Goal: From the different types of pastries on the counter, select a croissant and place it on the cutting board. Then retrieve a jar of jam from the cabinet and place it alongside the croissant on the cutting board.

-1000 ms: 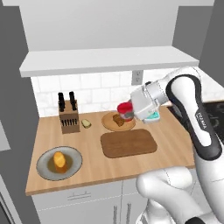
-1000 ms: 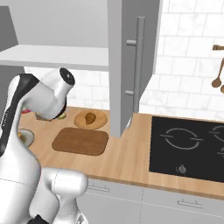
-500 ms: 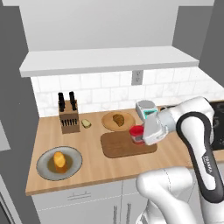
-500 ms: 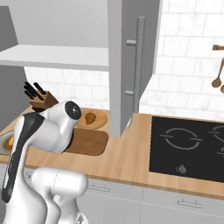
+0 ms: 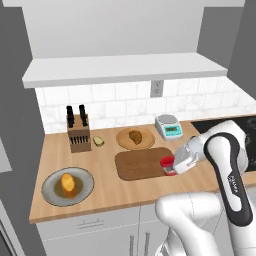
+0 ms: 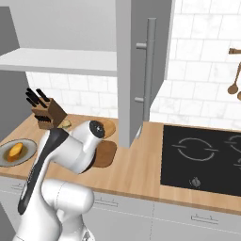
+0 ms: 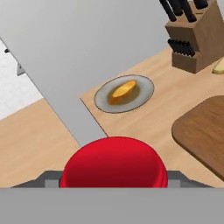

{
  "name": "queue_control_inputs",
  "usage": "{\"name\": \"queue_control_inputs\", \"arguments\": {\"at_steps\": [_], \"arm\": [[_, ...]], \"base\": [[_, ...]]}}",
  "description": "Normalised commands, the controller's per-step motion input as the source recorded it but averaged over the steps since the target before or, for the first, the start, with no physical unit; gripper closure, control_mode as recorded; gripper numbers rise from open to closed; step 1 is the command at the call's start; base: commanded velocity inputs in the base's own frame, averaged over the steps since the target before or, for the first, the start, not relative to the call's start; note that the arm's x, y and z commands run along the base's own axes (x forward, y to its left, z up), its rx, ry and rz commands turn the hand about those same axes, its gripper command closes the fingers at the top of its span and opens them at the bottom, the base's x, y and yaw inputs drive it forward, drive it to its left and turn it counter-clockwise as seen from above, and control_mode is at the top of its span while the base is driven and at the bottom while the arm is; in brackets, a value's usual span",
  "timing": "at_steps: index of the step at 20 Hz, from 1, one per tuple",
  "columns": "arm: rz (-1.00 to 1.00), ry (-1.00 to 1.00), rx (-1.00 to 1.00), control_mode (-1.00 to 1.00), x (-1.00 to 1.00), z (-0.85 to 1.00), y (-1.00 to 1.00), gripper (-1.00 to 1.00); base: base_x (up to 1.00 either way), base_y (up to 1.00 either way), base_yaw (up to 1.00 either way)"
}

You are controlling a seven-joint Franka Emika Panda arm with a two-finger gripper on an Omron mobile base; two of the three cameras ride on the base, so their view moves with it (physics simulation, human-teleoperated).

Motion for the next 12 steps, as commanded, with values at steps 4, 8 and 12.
{"name": "queue_control_inputs", "arguments": {"at_steps": [4, 8, 12], "arm": [[-0.10, -0.06, -0.04, -1.00, 0.01, -0.54, -0.06, 1.00], [-0.01, -0.06, 0.00, -1.00, 0.26, -0.29, 0.00, 1.00], [-0.03, -0.10, 0.00, -1.00, 0.46, -0.48, 0.00, 1.00]], "base": [[0.00, 0.00, 0.00], [0.00, 0.00, 0.00], [0.00, 0.00, 0.00]]}}
